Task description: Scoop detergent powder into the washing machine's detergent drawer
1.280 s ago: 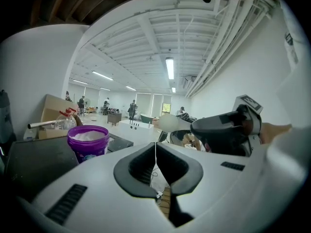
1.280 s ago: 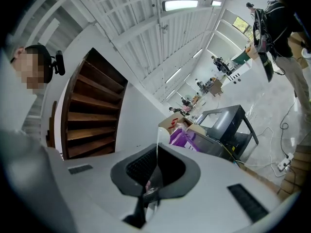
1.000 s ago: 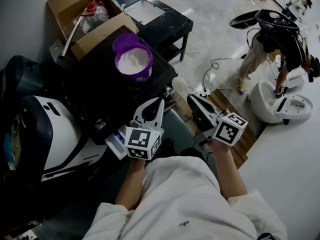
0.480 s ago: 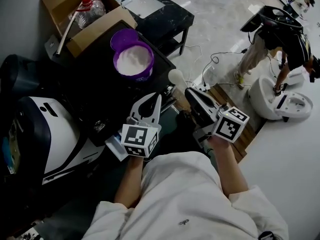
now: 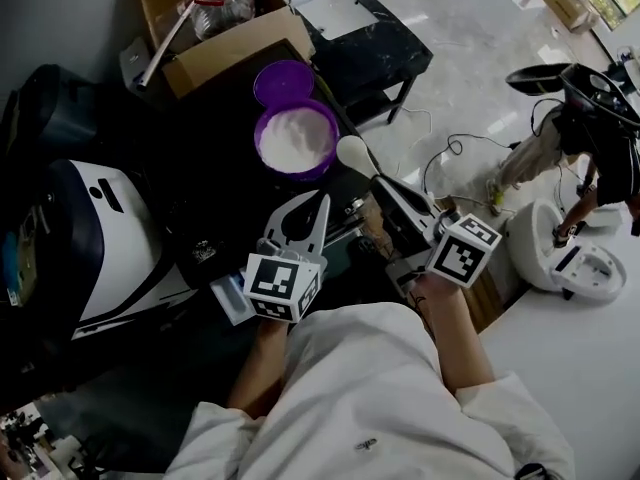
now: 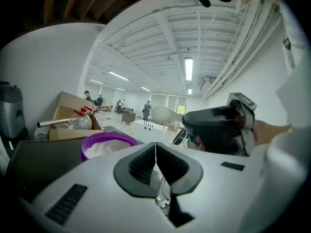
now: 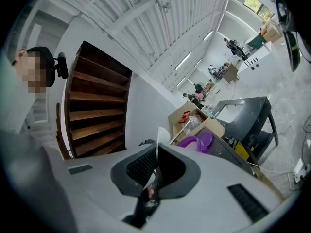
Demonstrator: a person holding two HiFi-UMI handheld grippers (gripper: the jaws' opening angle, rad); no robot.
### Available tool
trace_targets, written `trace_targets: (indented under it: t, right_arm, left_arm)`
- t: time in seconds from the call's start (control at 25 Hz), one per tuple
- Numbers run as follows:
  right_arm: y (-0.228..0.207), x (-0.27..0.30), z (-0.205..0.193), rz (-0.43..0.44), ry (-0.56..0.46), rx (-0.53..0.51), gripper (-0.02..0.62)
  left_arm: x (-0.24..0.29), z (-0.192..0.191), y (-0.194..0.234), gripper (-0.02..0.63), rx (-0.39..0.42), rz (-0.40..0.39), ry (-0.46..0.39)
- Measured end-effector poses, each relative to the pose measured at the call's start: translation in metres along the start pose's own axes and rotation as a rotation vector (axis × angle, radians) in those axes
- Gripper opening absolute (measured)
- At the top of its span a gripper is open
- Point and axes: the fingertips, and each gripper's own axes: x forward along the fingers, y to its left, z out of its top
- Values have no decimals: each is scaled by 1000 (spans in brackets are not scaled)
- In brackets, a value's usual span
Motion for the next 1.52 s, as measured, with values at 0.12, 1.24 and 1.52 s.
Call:
trace_targets:
  t: [0.12,1.24,1.52]
  right_arm:
    - [-9,20,8,31,48,-1,9]
    - [-42,136,-17,265,638,-379,9]
    - [-55,143,-25,293,778,-593,9]
  left_arm:
    - [9,6,11,20,-13,44,-8]
    - [-11,12,72,20,-161,550,-69]
    - [-15,5,69,20,-182,613,-67]
